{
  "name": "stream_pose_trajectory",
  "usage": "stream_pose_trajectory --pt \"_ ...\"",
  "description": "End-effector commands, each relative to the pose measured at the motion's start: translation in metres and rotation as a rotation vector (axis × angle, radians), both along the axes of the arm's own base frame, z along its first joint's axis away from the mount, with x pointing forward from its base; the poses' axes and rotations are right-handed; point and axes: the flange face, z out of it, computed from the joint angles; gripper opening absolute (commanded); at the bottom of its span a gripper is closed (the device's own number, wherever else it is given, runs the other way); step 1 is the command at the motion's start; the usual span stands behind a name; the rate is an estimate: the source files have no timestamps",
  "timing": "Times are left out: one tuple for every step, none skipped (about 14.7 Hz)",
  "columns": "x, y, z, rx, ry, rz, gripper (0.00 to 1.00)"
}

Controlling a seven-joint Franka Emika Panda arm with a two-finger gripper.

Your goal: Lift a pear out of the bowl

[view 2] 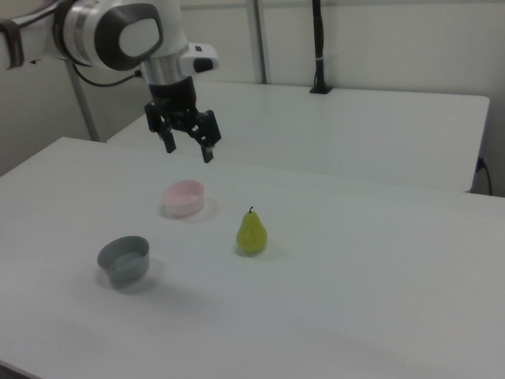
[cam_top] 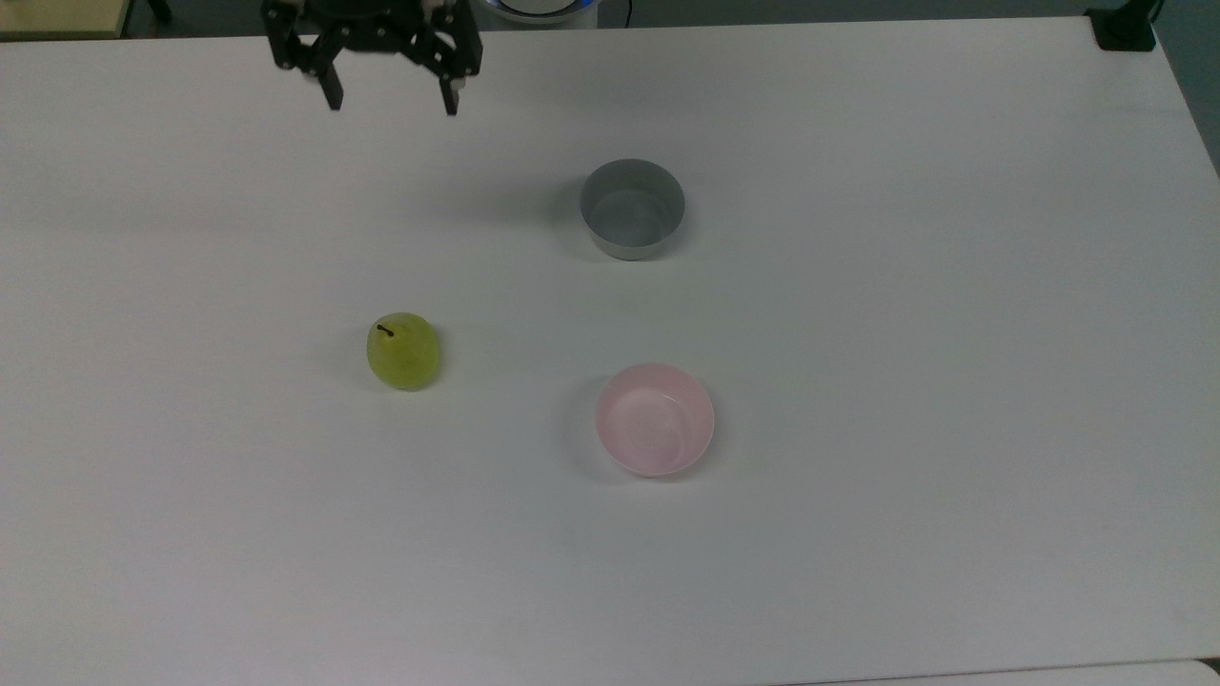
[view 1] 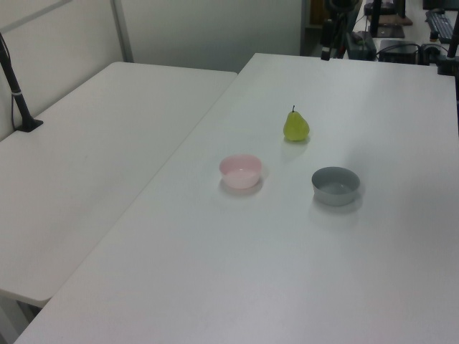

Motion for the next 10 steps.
stream_pose_trajectory --pt "-0.008 0.010 -0.003 0.008 0.033 -0.016 1.00" --pt "-0.009 0.009 -0.002 0.009 0.033 -0.020 1.00" --pt "-0.012 0.008 -0.005 0.010 0.062 -0.023 1.00" --pt "-0.015 0.008 -0.006 0.014 0.086 -0.025 1.00" --pt "-0.017 0.007 -0.005 0.016 0.106 -0.027 1.00" --pt "-0.017 0.007 -0.004 0.016 0.115 -0.027 1.00" --pt "-0.016 0.005 0.000 0.014 0.109 -0.031 1.00" --pt "-0.015 0.001 0.003 0.014 0.111 -0.039 1.00" --pt "-0.014 -0.001 0.009 0.014 0.103 -0.051 1.00" --pt "-0.014 -0.003 0.011 0.016 0.102 -0.058 1.00"
